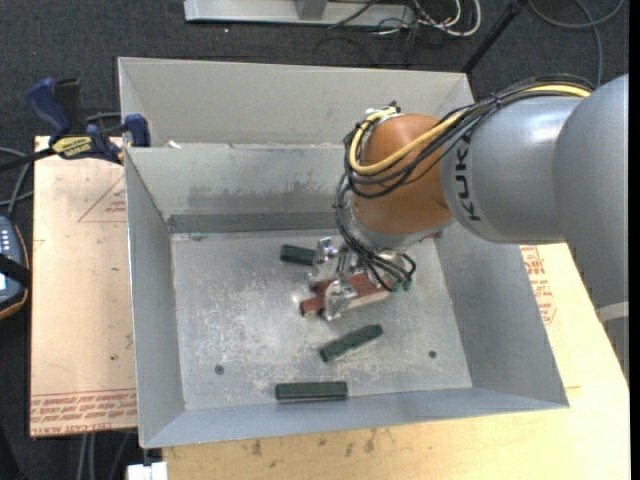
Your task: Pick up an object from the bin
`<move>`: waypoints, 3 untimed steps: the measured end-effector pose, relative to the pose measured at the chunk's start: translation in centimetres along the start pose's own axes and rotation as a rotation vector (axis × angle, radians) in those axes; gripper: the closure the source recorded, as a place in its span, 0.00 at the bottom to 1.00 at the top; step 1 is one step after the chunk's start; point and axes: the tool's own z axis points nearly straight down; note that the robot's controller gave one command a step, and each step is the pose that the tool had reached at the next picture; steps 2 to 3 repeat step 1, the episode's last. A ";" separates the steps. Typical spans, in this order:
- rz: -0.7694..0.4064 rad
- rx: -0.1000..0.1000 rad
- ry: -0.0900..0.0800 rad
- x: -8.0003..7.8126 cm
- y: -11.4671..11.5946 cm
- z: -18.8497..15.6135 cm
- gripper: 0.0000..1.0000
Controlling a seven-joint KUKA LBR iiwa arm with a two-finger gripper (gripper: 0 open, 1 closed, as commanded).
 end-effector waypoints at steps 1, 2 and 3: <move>-0.024 -0.002 0.019 1.7 2.0 -15.0 1.00; -0.024 -0.002 0.019 1.7 2.0 -15.0 1.00; -0.024 -0.002 0.019 1.7 2.0 -15.0 1.00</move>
Offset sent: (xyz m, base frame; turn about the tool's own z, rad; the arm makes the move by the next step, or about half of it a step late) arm 0.0000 0.0000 0.0000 0.0000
